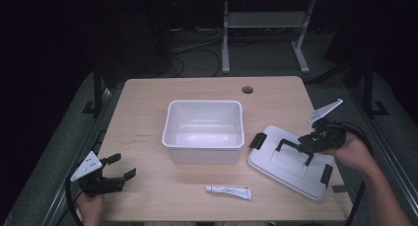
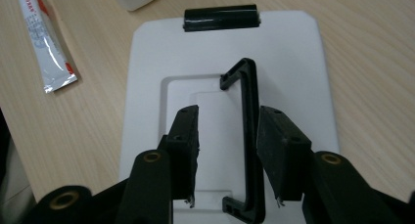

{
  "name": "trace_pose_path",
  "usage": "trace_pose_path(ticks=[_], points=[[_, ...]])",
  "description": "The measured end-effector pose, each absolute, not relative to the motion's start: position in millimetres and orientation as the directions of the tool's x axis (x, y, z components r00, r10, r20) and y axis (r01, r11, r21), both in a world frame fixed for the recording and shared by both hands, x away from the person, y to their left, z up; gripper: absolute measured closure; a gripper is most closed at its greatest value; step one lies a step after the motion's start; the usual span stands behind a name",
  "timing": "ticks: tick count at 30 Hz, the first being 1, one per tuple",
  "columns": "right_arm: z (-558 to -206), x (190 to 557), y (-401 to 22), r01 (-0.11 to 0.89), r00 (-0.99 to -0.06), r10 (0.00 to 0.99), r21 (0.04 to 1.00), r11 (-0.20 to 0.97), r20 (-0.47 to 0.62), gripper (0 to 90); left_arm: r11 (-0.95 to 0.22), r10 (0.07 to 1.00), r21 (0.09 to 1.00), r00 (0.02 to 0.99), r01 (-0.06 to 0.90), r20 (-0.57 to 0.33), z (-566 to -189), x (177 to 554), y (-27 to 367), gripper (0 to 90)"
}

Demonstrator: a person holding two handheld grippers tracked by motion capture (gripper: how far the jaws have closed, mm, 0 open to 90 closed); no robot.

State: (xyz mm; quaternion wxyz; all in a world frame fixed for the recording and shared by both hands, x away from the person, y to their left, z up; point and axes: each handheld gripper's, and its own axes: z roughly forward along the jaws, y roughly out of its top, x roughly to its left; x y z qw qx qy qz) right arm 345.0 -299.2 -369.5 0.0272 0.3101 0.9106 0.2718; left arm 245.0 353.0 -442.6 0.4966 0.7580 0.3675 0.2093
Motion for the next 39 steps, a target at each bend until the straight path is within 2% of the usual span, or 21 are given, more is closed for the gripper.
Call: trace_pose_path(ticks=[12,16,39], points=[[-364.2,320.2,-281.8,0.499,-0.841,0.531,0.531,0.685,0.105,48.3,-0.242,0.765,0.908,0.642,0.342,-0.038,-440.6,241.8,352.8,14.7],[-367.2,313.6,-274.8,0.498,-0.846,0.52,0.519,0.694,0.117,41.8,-0.245,0.766,0.907,0.642,0.342,-0.036,-440.5,241.4,352.1,14.7],[-394.7,289.8,-227.4,0.428,-0.898,0.417,0.513,0.744,0.144,32.2,-0.249,0.765,0.906,0.643,0.342,-0.032,-440.7,240.6,352.3,14.7]])
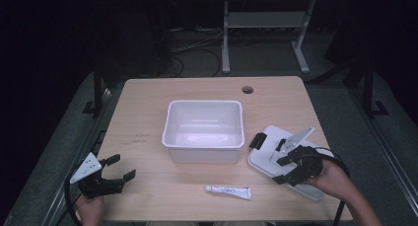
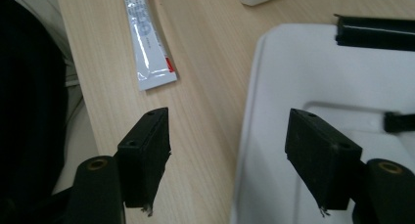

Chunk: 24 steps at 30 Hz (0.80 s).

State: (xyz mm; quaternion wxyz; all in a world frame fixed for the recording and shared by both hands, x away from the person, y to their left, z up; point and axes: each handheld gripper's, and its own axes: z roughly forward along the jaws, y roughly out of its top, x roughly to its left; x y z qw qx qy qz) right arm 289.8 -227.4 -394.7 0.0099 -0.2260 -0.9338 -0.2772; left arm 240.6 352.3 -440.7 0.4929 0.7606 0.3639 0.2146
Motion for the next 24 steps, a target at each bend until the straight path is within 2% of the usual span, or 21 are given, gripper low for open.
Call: trace_pose_path(ticks=[24], points=[[-409.4,281.1,-177.1,0.339,-0.94,0.314,0.512,0.79,0.137,30.2,-0.258,0.759,0.905,0.65,0.339,-0.027,-440.5,240.1,350.4,14.7]])
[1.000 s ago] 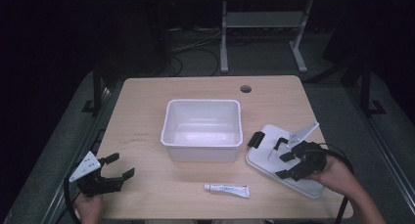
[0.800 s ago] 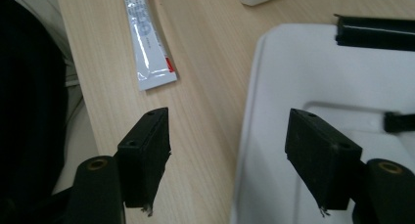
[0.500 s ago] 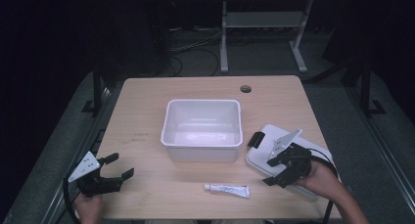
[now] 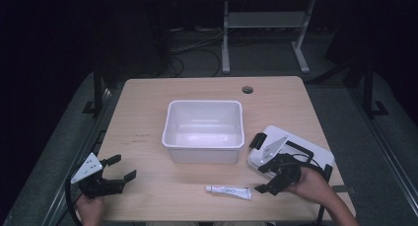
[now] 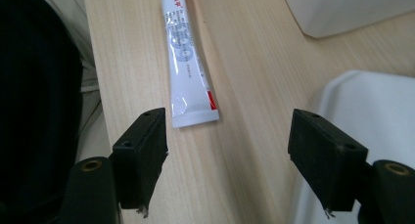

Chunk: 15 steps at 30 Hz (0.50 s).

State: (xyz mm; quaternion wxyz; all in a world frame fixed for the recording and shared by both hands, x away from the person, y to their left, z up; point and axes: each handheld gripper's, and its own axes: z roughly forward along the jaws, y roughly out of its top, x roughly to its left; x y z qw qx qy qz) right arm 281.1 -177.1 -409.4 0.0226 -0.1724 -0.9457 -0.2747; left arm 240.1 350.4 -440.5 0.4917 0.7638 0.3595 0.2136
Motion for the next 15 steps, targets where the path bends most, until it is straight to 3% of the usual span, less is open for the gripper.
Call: trace_pose_path(ticks=[15], points=[[-417.4,277.5,-142.9,0.284,-0.959,0.239,0.5,0.818,0.153,31.2,-0.257,0.757,0.905,0.653,0.34,-0.03,-440.5,240.1,348.9,14.7]])
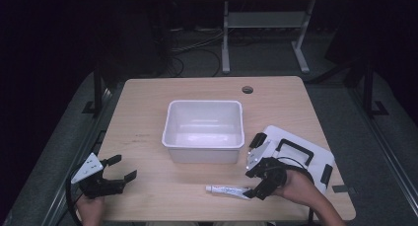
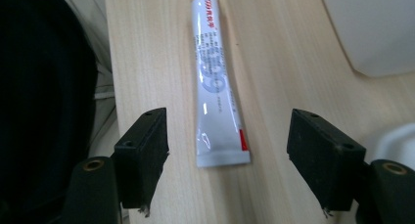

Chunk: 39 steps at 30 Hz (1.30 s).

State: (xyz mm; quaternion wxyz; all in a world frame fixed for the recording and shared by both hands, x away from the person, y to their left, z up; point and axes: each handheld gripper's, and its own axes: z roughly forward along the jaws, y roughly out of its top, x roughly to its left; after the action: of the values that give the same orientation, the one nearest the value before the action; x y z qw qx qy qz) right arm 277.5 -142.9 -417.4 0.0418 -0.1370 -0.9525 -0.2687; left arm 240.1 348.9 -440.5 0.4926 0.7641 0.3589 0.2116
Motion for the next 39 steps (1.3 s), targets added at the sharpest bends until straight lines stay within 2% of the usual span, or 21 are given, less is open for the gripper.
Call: trace_pose_path(ticks=[26,34,39], points=[[-433.5,278.1,-99.4,0.215,-0.974,0.155,0.472,0.855,0.163,37.6,-0.258,0.757,0.906,0.653,0.336,-0.026,-440.3,240.5,349.9,14.7],[-438.2,281.2,-93.3,0.207,-0.976,0.149,0.468,0.859,0.157,44.0,-0.258,0.758,0.906,0.652,0.336,-0.026,-440.2,240.3,349.9,14.7],[-440.8,283.1,-90.1,0.211,-0.975,0.153,0.458,0.863,0.161,51.0,-0.256,0.758,0.906,0.651,0.337,-0.028,-440.2,240.2,350.5,14.7]])
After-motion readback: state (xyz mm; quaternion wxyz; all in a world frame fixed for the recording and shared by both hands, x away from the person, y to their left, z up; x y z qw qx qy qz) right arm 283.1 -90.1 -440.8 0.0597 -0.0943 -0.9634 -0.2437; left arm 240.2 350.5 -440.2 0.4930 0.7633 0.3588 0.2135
